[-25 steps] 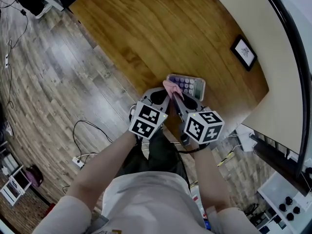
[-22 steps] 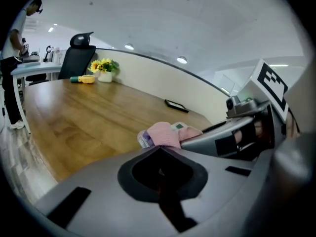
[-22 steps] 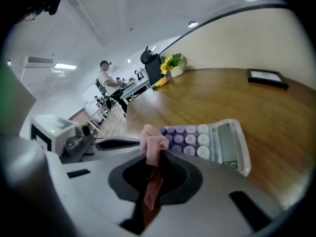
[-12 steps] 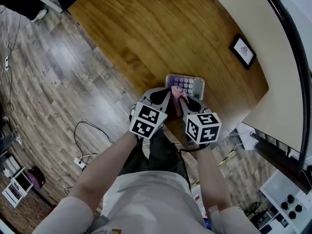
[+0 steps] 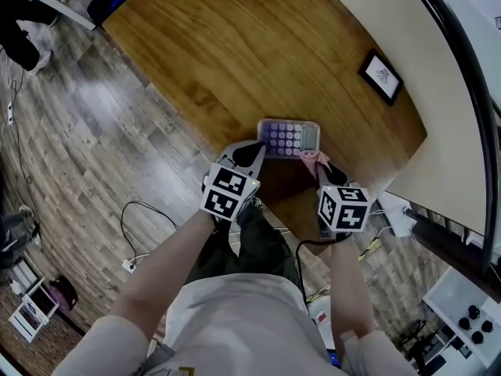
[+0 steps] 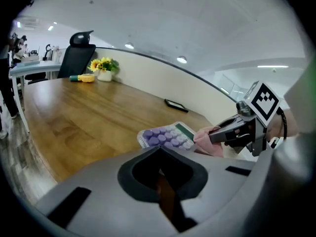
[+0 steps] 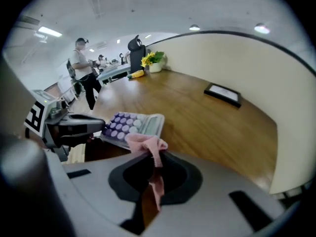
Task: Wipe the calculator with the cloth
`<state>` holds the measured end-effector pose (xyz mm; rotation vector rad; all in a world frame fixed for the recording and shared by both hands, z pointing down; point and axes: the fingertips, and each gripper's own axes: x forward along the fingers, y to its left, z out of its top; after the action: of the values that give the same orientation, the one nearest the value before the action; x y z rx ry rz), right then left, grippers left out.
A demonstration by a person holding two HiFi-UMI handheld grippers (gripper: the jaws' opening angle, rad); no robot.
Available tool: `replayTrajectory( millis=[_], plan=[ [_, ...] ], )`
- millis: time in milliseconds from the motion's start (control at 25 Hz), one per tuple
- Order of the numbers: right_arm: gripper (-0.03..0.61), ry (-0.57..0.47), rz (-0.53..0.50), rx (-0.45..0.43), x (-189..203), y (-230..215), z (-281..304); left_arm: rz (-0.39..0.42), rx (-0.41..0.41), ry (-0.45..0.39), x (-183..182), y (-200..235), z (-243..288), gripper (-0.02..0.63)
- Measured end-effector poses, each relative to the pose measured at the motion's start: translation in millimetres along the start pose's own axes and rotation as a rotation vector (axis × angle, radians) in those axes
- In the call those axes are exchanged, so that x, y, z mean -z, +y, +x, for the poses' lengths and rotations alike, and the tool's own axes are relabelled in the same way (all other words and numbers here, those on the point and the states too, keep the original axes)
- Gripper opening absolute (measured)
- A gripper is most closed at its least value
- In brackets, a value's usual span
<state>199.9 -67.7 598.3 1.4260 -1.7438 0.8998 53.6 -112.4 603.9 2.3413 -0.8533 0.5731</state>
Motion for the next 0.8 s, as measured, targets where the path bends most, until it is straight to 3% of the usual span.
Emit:
replayTrajectory(
  millis=[160,360,560,800],
  plan=[
    [0.028,-0.044,0.084,0.097,-4.5,-48.5,-25.4,0.005,0.005,0.004,0.1,-0.2,0.7,0.002],
    [0.029,-0.118,0.159,0.127,-23.4,-80.6,-61.1,0.015,0.006,0.017,4.7,-2.5,-1.0,0.002],
    [0.031,-0.238,0.188,0.118,-61.0,-82.9,-96.5,-0.012,-0.003,0.11,10.8,8.2,-10.9,0.003],
    [0.031,-0.368,0.161,0.07,-111.0,-63.7,-138.5,-0.007,-0.052,0.064,-23.9,19.4,-50.2,0.003]
  ],
)
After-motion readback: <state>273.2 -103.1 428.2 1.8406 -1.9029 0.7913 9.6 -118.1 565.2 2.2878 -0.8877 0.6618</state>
